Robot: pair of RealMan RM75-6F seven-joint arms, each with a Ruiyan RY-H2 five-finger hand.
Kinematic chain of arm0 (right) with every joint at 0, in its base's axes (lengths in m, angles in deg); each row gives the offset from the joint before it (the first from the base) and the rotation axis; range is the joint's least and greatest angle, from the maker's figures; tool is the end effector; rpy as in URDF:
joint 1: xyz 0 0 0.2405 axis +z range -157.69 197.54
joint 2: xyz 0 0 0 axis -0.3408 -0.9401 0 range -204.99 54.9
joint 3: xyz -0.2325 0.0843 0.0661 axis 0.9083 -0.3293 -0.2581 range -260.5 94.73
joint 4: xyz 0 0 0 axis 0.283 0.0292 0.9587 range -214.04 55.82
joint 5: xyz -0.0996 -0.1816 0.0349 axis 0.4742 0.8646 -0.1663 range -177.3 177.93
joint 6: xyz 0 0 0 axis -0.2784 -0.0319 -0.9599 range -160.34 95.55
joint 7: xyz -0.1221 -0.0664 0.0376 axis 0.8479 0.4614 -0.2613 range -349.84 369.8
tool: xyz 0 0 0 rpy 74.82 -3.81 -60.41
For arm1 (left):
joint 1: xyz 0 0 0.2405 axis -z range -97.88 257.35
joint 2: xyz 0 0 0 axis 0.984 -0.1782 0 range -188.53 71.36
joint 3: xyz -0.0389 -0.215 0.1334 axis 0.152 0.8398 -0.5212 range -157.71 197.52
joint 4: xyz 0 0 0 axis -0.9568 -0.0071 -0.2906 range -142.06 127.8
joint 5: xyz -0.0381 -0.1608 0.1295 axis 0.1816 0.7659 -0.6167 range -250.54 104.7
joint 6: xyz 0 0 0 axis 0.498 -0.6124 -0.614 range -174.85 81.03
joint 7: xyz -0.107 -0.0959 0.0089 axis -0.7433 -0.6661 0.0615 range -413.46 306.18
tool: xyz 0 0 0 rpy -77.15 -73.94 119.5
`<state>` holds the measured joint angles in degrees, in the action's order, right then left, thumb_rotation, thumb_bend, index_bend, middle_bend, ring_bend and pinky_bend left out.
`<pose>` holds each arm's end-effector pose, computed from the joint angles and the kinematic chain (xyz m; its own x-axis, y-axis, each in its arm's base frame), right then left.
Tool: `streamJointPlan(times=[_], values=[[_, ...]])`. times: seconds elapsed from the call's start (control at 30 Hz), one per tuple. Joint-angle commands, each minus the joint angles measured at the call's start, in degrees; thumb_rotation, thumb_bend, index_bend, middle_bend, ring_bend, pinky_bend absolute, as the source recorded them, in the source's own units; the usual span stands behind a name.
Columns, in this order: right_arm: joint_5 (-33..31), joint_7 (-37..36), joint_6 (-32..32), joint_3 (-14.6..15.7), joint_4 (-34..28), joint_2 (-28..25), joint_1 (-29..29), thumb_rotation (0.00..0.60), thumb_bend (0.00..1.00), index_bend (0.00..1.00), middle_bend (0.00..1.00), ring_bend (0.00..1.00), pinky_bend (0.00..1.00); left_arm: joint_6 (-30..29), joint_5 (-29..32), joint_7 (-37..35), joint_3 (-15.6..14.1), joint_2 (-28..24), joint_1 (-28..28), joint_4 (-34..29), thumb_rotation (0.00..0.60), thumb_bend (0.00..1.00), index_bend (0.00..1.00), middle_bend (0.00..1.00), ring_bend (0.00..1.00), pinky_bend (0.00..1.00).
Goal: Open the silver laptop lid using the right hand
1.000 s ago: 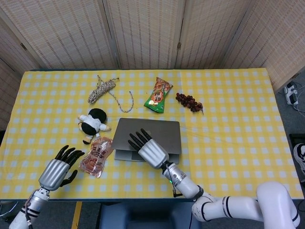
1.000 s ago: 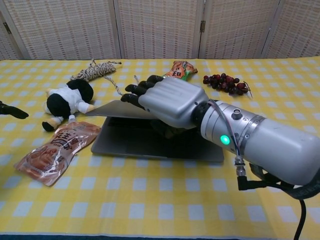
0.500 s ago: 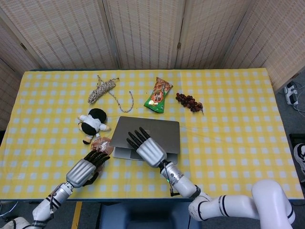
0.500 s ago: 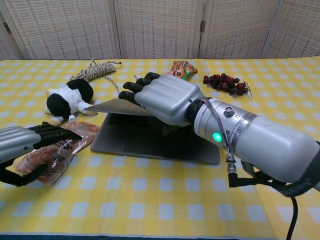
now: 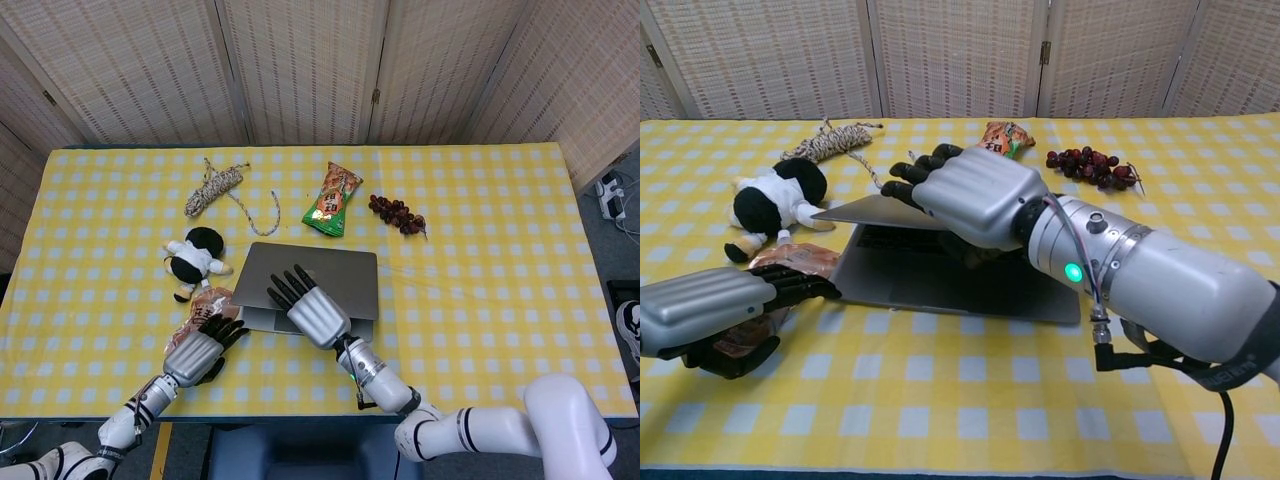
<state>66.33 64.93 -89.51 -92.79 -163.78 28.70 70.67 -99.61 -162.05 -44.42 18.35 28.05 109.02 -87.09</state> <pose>-0.0430 -0.3014 -0.0901 0.7440 0.0638 0.6651 -0.4762 -0.6476 0.5949 -0.2325 0.2525 -0.0362 0.5897 0.3809 0.7122 0.7689 -0.5346 -0.3508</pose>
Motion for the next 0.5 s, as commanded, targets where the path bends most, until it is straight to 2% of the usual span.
streamJointPlan(times=[0.03,0.5], values=[[-0.1,-0.3,-0.1,0.1,0.3,0.1,0.1,0.6,0.66,0.0,0.0,0.0,0.0,0.6,0.8,0.8,0.0,0.3,0.4,0.0,0.6,0.73,0.02,0.1,0.0,0.0],[-0.7,0.4,-1.0,0.8,2.1,0.9,0.9,0.6,0.66,0.0,0.0,0.0,0.0,1.3,3.4,3.3,-0.5,0.5,1.3,-0.5,0.6,0.74,0.04,0.13,0.0,0.0]])
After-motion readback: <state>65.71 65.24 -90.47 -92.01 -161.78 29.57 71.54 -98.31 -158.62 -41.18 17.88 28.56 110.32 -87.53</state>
